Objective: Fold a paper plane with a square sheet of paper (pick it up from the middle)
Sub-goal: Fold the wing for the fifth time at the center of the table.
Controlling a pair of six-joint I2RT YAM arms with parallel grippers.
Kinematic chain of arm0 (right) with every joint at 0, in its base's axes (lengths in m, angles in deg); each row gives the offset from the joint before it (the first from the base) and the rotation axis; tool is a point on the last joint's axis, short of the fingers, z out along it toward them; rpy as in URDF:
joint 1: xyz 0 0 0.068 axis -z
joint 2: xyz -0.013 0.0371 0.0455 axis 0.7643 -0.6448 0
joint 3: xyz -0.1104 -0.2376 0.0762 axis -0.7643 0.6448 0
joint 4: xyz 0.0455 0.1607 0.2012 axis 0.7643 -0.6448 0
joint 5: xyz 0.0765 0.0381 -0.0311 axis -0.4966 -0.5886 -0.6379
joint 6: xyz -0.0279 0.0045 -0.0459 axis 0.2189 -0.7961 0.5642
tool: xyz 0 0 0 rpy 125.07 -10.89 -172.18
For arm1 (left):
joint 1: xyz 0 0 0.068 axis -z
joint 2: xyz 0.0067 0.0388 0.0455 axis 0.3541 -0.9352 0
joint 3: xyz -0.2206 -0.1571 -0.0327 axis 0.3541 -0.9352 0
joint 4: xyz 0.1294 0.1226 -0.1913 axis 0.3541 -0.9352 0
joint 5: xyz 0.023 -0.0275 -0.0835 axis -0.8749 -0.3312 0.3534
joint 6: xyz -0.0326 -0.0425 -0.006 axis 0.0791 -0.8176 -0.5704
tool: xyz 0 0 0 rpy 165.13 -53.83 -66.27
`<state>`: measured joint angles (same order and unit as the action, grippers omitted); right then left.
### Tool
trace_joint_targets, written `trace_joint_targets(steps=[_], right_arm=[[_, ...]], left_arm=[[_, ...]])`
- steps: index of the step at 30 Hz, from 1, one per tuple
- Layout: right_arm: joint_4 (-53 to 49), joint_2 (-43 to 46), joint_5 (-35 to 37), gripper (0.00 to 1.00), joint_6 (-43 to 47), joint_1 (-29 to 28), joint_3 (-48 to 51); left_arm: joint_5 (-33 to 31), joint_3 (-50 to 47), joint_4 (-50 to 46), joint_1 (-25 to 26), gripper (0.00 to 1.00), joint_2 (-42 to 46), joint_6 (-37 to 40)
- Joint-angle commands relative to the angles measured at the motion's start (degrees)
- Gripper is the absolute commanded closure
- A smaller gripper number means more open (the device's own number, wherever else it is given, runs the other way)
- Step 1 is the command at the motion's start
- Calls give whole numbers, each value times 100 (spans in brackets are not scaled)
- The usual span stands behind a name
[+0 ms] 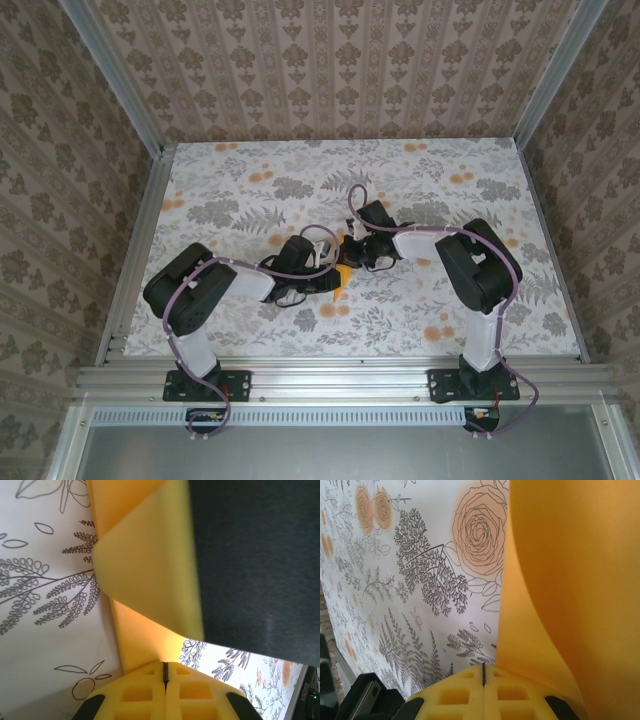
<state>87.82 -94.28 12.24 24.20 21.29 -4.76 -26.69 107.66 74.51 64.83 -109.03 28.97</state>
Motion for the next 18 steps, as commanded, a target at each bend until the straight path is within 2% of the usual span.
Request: trace_joint_targets(steps=[1, 18], right_arm=[[-55, -212, 147, 96, 71, 98, -215], [-101, -809, 452, 95, 199, 583, -765]], left_arm=[[-87, -273, -703, 9, 100, -244, 51], [-35, -364, -946, 60, 100, 63, 170]])
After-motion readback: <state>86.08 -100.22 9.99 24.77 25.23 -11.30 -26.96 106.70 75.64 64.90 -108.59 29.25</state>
